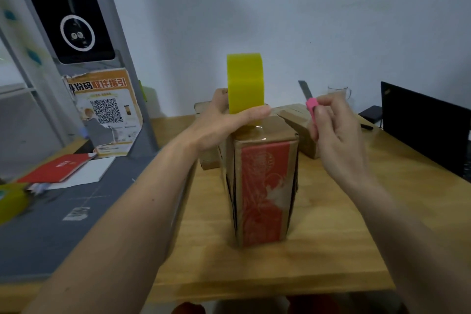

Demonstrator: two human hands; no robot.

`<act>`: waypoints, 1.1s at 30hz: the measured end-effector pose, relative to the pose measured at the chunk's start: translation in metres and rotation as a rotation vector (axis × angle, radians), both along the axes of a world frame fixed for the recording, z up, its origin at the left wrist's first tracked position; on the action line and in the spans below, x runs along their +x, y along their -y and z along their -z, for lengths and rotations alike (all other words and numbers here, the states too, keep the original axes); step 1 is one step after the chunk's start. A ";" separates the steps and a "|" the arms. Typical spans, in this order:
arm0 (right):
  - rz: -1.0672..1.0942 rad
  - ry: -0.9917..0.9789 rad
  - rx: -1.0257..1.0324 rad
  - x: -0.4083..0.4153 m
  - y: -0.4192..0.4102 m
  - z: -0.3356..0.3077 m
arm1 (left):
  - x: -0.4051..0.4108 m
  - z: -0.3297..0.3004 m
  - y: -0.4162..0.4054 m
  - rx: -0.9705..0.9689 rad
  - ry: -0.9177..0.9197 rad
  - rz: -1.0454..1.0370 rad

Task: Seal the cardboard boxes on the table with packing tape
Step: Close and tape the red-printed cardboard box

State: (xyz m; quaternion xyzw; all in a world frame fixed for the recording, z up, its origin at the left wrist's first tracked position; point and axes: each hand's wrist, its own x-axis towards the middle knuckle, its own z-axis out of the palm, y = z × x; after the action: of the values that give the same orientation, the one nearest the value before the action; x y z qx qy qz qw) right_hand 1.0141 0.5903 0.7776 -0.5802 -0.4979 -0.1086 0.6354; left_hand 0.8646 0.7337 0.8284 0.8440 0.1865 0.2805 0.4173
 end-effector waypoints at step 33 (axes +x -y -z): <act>0.511 1.031 -0.519 -0.033 0.021 -0.030 | 0.000 0.002 0.001 0.032 0.167 -0.002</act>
State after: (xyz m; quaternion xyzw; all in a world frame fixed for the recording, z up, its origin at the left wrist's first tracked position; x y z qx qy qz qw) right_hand 0.9808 0.5690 0.8078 -0.6891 -0.5960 -0.3982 0.1064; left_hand 0.8642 0.7330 0.8261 0.8241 0.1476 0.3531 0.4176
